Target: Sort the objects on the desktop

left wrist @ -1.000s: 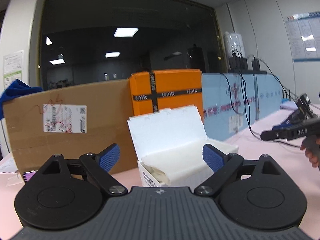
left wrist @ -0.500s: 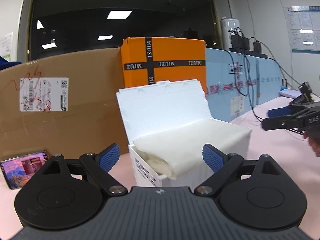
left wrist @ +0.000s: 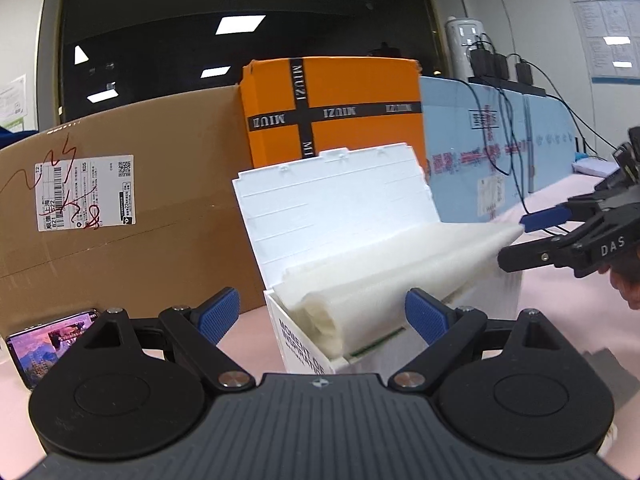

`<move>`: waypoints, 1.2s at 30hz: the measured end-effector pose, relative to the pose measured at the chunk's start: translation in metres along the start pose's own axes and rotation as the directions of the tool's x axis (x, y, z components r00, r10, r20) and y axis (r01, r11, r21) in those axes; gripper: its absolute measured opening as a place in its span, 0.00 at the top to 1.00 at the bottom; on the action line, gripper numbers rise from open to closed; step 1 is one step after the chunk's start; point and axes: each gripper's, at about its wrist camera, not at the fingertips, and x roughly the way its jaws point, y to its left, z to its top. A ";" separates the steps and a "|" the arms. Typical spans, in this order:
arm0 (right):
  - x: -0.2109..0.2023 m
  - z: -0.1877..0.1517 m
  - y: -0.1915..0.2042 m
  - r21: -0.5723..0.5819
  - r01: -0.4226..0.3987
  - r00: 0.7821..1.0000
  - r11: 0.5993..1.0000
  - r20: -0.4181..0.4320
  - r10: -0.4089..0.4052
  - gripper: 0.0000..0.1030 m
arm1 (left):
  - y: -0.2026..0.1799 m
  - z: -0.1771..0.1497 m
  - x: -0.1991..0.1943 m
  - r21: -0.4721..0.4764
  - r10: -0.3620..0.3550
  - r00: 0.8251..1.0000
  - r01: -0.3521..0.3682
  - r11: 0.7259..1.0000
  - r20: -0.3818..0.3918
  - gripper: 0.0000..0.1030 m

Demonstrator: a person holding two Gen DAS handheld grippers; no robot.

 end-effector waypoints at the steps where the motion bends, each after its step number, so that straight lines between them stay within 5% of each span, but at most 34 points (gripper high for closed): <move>1: 0.002 0.003 -0.001 0.010 0.013 1.000 1.000 0.003 -0.013 0.00 | 0.001 0.001 0.006 -0.012 0.010 1.000 -0.010 1.000 -0.014 0.13; 6: 0.012 0.012 -0.013 0.093 0.027 0.999 0.995 -0.037 -0.024 0.00 | 0.004 0.007 0.024 -0.064 0.012 0.998 -0.015 0.998 -0.060 0.13; 20: -0.004 0.018 -0.017 0.089 0.090 0.996 0.992 0.003 -0.091 0.00 | -0.001 0.002 0.066 -0.147 0.027 0.979 -0.057 0.988 -0.204 0.13; 36: 0.002 0.026 -0.002 0.099 0.067 0.996 0.993 0.044 -0.072 0.00 | 0.008 -0.007 0.080 -0.232 0.026 0.975 -0.079 0.969 -0.222 0.04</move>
